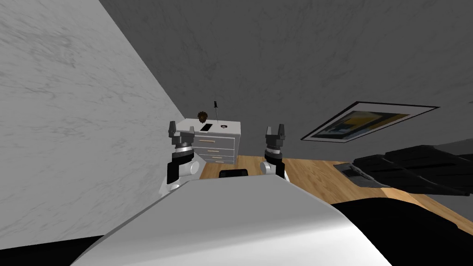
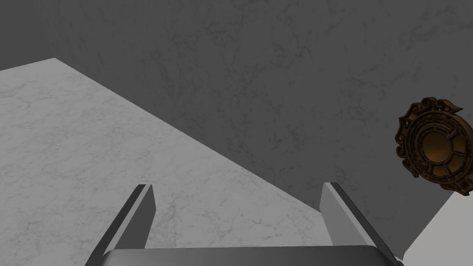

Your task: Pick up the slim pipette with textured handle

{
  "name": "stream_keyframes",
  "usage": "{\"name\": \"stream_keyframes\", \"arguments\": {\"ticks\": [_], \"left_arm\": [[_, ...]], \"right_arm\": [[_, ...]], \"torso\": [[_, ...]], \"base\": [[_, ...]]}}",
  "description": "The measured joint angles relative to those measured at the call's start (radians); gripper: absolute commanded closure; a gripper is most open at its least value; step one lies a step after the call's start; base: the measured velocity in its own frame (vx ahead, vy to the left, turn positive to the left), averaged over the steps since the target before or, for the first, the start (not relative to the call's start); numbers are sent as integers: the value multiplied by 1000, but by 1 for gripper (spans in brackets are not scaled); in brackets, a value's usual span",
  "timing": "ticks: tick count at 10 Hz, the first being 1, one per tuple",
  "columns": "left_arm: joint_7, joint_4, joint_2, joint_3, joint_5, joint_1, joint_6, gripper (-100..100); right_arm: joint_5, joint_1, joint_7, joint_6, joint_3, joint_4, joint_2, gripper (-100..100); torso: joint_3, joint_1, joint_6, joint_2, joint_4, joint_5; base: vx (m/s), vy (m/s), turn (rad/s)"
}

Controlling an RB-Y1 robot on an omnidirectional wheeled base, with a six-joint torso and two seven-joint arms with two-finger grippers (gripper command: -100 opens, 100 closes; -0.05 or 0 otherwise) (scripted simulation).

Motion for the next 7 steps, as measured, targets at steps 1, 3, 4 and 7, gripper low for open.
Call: {"name": "stream_keyframes", "arguments": {"ticks": [1,3,4,7], "left_arm": [[-7,9,3,6,20,-13,-5,-100],[-30,52,12,28,78,-67,-25,-100],[-38,63,15,36,100,-82,-31,-100],[-74,121,19,66,182,-155,-60,-100]], "right_arm": [[0,0,0,0,0,0,0,0],[0,0,0,0,0,0,0,0],[0,0,0,0,0,0,0,0],[0,0,0,0,0,0,0,0]], "torso": [[-2,2,0,-3,-1,0],[-2,2,0,-3,-1,0],[-2,3,-1,-4,-1,1],[-2,3,-1,-4,-1,0]], "base": [[-76,-112,-55],[-117,-121,-87],[-82,-98,-58],[-98,-123,-85]]}}
